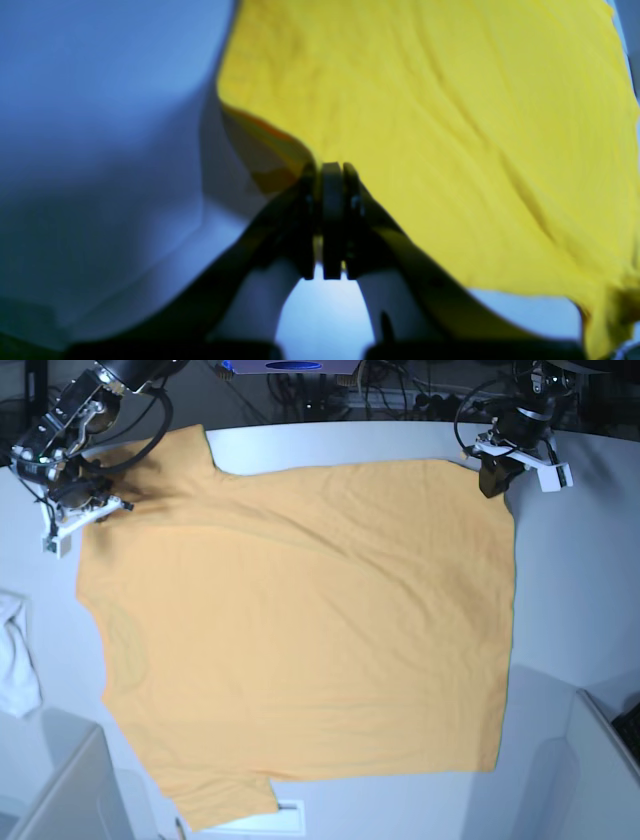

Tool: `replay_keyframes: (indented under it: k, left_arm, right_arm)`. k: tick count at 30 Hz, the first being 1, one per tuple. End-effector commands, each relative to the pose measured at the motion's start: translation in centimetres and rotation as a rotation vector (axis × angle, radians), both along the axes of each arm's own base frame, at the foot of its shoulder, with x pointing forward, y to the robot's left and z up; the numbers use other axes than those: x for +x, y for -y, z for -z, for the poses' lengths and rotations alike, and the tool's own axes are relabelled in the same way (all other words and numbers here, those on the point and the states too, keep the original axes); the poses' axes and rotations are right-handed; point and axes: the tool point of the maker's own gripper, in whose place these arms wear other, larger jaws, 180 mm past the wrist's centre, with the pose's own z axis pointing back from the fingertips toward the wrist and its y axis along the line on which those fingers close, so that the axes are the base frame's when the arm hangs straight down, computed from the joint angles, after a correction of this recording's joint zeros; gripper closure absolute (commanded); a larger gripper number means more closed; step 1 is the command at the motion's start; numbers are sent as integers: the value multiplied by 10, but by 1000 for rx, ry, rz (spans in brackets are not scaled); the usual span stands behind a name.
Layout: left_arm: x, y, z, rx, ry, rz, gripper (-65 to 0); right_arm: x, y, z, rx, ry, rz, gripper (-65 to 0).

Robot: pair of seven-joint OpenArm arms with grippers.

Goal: Fold the T-shirt properly
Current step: 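Drag the shoulder edge with the left gripper toward the hem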

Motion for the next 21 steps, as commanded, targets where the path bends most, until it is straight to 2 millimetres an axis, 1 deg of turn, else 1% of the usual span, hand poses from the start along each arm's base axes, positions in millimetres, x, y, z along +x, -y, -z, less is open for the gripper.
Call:
replay_keyframes:
  k: [1,3,6,10,16,19,21]
  left_arm:
    - [-2,-7,-9,22,26,-4,0]
    - [-8,-13,-10,26,26,-29,0]
    - [-12,-22,-14,44,36,-37,0]
    - [-8,-15,-24,37,76,17,0]
    - [-9,-9,-30,33,89,29,0]
    - [-11,-8,-30,29,86,33,0]
    - [-9,-2,-34,9,108,58,0]
  right_arm:
    - [4,6,-8,-25,24,-2,0]
    - [0,7,-8,-28,19,0,0]
    - [-8,6,-3,-28,-4,-3,0]
    - [-14,5,0,-26,-19,-6,0]
    - [-15,6,-3,-36,-19,-8,0]
    - [-17,5,-3,-31,-36,-10,0]
    - [-17,4,-3,-29,-39,-11,0]
